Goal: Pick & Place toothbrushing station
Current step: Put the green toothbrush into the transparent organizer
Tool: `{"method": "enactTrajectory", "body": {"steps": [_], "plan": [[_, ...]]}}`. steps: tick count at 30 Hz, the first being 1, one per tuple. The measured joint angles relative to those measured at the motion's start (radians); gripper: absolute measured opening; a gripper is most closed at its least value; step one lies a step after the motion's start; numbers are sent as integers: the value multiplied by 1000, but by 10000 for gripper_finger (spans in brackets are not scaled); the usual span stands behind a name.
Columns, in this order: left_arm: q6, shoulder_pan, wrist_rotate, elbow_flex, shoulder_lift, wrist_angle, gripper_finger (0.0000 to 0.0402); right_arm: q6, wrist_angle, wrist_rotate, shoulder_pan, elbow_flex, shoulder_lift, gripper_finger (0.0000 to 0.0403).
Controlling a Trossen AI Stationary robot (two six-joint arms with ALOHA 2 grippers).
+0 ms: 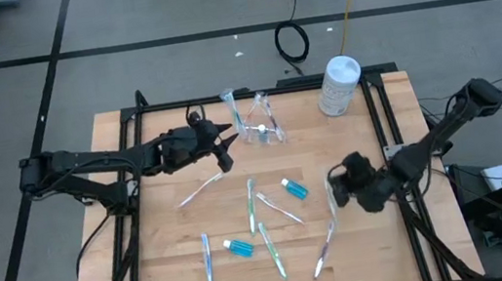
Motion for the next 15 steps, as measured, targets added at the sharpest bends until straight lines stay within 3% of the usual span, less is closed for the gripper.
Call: {"method": "enactTrajectory", "body": {"steps": [3,6,15], "plan": [[-8,-5,0,1,13,-19,159,-168,78,72,-71,0,-13,0],[-9,-14,0,0,14,-22,159,-407,244,72,-159,0,-9,0],[-10,-29,1,0,13,-36,159,-1123,923,40,-440,1,89,0]]}}
